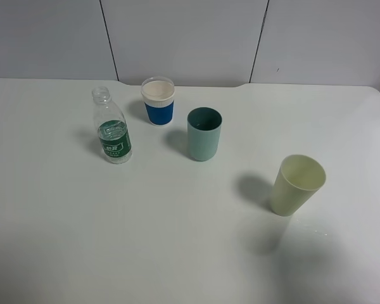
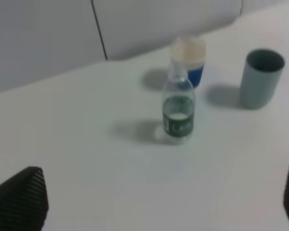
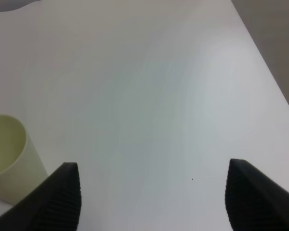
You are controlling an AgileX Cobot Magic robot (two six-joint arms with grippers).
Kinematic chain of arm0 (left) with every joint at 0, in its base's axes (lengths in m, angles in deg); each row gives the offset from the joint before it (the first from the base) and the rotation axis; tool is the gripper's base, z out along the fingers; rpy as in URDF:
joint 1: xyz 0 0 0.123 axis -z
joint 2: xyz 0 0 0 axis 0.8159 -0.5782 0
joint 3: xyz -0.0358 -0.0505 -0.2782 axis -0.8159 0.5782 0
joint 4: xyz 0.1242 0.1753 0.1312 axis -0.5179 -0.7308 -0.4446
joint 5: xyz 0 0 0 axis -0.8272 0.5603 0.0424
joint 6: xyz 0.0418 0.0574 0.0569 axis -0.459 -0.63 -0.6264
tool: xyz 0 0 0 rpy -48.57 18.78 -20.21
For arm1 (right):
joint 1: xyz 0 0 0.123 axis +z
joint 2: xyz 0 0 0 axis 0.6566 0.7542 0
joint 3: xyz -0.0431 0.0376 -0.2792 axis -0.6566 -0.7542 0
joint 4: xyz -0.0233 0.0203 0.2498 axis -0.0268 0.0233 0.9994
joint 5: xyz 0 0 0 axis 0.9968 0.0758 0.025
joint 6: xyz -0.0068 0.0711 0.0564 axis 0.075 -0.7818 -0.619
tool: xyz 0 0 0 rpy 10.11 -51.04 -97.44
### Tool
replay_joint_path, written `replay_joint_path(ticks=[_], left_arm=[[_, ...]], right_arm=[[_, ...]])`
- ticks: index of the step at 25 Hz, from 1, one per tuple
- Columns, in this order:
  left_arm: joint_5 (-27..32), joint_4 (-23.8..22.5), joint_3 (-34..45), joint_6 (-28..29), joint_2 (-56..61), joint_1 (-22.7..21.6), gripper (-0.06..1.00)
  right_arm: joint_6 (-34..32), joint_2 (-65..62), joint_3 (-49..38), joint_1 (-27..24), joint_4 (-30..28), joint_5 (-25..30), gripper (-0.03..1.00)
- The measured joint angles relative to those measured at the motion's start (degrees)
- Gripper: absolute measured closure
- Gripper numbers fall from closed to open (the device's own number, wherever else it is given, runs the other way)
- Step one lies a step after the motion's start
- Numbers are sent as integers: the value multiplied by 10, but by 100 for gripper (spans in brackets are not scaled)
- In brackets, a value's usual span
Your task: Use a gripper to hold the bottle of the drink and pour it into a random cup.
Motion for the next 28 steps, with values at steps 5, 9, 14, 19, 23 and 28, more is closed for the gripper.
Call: replay_joint_path(ticks=[5, 9, 14, 19, 23, 28], left_arm=[[2, -41, -1, 42, 48, -45, -5], [4, -47, -1, 49, 75, -78, -5], [4, -47, 10, 50, 106, -112, -5], [5, -31, 42, 50, 109, -143, -5], [-19, -21, 100, 50, 110, -157, -5], [-100, -20, 200, 47, 110, -158, -5]], right_arm=[[0, 0, 0, 0, 0, 0, 33], [0, 0, 0, 0, 0, 0, 33], [0, 0, 0, 0, 0, 0, 33], [0, 0, 0, 0, 0, 0, 33], [0, 0, 0, 0, 0, 0, 33], [0, 0, 0, 0, 0, 0, 33]])
